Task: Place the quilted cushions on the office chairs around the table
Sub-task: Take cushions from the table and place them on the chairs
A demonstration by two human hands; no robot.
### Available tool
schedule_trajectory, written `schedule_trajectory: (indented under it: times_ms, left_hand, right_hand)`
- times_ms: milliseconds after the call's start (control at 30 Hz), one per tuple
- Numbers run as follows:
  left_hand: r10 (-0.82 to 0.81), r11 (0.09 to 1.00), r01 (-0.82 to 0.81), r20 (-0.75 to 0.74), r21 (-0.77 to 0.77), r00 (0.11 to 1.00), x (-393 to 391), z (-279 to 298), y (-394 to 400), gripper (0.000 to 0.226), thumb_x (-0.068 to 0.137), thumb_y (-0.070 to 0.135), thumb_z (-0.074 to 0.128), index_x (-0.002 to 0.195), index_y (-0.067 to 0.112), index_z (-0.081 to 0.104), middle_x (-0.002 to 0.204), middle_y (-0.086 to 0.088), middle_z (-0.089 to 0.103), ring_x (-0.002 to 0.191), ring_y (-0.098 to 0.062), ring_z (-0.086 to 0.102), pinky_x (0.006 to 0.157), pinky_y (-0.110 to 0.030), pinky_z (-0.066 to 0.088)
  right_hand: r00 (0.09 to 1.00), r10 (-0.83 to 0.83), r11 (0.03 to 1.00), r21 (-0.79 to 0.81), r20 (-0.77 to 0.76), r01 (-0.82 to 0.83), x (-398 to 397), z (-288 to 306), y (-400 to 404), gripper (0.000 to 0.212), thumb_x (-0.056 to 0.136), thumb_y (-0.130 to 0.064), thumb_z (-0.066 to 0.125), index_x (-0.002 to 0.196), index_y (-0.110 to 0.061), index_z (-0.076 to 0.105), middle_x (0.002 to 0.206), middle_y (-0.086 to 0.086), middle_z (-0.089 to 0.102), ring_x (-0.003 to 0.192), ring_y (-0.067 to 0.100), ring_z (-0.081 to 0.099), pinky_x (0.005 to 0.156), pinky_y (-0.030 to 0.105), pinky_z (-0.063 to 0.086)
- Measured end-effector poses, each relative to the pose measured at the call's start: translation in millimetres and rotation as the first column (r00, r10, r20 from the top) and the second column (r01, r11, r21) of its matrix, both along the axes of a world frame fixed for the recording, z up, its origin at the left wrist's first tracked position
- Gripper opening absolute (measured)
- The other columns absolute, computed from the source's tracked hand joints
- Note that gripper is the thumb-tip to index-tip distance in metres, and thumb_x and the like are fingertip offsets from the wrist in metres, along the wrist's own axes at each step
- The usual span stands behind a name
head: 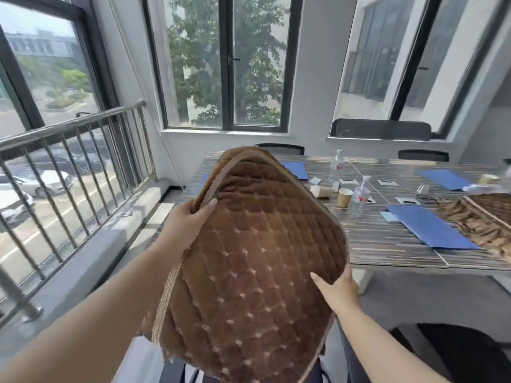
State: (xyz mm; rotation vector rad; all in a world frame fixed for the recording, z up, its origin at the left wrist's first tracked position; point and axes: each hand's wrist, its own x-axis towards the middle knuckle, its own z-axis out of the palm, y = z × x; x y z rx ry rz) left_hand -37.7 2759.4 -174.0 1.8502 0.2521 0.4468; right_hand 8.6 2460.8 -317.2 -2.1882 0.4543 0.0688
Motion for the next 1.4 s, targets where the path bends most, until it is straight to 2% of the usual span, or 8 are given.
schedule_trajectory:
  times_ms: [200, 333, 433, 667, 800, 900, 1133, 1400]
  left_hand:
    - [-0.054, 0.929, 0.048, -0.007, -0.367, 0.998, -0.6, -4.4, 24.1, 0.019, 0.088, 0.037, 0.065, 0.09, 0.018, 0.068, 0.072, -0.001, 0.076, 0.064, -0.016, 0.072, 0.063, -0.031, 0.06]
    - [-0.025, 0.928, 0.015, -0.022, -0.371, 0.999, -3.4, -18.7, 50.5, 0.021, 0.086, 0.039, 0.066, 0.093, 0.02, 0.07, 0.082, -0.006, 0.077, 0.069, -0.018, 0.073, 0.065, -0.033, 0.06]
    - [0.053, 0.955, -0.088, -0.126, -0.283, 0.991, -5.4, -34.7, 70.9, 0.031, 0.083, 0.047, 0.067, 0.1, 0.021, 0.068, 0.093, -0.01, 0.074, 0.081, -0.025, 0.071, 0.07, -0.036, 0.057]
    - [0.053, 0.988, -0.115, -0.459, -0.108, 0.887, -4.1, -110.3, 86.5, 0.051, 0.079, 0.052, 0.07, 0.111, 0.012, 0.063, 0.099, -0.013, 0.07, 0.087, -0.032, 0.068, 0.076, -0.045, 0.058]
    - [-0.009, 0.999, -0.022, -0.609, -0.043, 0.793, 4.2, -165.8, 65.4, 0.051, 0.079, 0.04, 0.075, 0.113, 0.005, 0.058, 0.086, -0.008, 0.064, 0.073, -0.022, 0.061, 0.06, -0.031, 0.048]
    - [-0.022, 1.0, 0.001, -0.705, -0.031, 0.709, 14.1, -204.8, 47.2, 0.053, 0.08, 0.035, 0.075, 0.119, 0.007, 0.052, 0.1, -0.011, 0.059, 0.082, -0.027, 0.057, 0.068, -0.034, 0.046]
    - [0.052, 0.999, -0.033, -0.837, 0.04, 0.544, 31.4, -291.1, 38.0, 0.052, 0.077, 0.042, 0.076, 0.11, 0.01, 0.053, 0.105, -0.011, 0.062, 0.095, -0.032, 0.061, 0.088, -0.045, 0.053]
    - [0.135, 0.986, 0.034, -0.896, 0.164, 0.422, 69.1, -363.6, 29.6, 0.072, 0.08, 0.041, 0.072, 0.134, 0.004, 0.042, 0.128, -0.015, 0.057, 0.114, -0.034, 0.056, 0.085, -0.038, 0.046]
  right_hand:
    - [0.969, -0.208, 0.901, 0.361, -0.133, 0.243, 7.2, -5.9, 1.2, 0.106, 0.076, -0.061, 0.065, 0.153, -0.015, 0.008, 0.157, 0.012, 0.023, 0.142, 0.035, 0.027, 0.112, 0.047, 0.027]
    - [0.959, -0.155, 0.854, 0.457, -0.235, 0.25, 10.9, -26.4, -6.2, 0.13, 0.038, -0.079, 0.075, 0.145, -0.016, 0.035, 0.143, 0.009, 0.047, 0.124, 0.034, 0.051, 0.101, 0.047, 0.044]
    - [0.966, -0.21, 0.843, 0.472, -0.15, 0.257, 6.7, -27.1, -8.2, 0.084, 0.064, -0.047, 0.084, 0.127, -0.002, 0.052, 0.114, 0.013, 0.06, 0.108, 0.034, 0.058, 0.089, 0.039, 0.048]
    - [0.972, -0.233, 0.952, 0.2, -0.016, 0.232, 4.2, -29.3, -22.6, 0.059, 0.073, -0.039, 0.079, 0.113, -0.004, 0.055, 0.106, 0.008, 0.062, 0.102, 0.035, 0.06, 0.078, 0.034, 0.045]
    - [0.974, -0.225, 0.97, 0.09, -0.039, 0.228, 7.8, -50.4, -43.7, 0.054, 0.073, -0.04, 0.077, 0.11, -0.007, 0.055, 0.102, 0.008, 0.065, 0.093, 0.033, 0.061, 0.071, 0.033, 0.043]
    - [0.97, -0.23, 0.973, 0.014, -0.077, 0.232, 15.2, -67.7, -54.9, 0.056, 0.075, -0.039, 0.076, 0.114, -0.006, 0.054, 0.104, 0.009, 0.063, 0.096, 0.034, 0.06, 0.072, 0.034, 0.043]
    - [0.963, -0.175, 0.983, -0.087, -0.202, 0.161, 55.7, -128.1, -62.7, 0.051, 0.076, -0.038, 0.076, 0.11, -0.007, 0.055, 0.103, 0.01, 0.064, 0.094, 0.033, 0.06, 0.082, 0.041, 0.05]
    - [0.933, -0.154, 0.979, -0.178, -0.325, 0.1, 89.7, -217.7, -55.2, 0.056, 0.08, -0.036, 0.073, 0.117, -0.001, 0.051, 0.116, 0.018, 0.06, 0.104, 0.039, 0.058, 0.08, 0.04, 0.047]
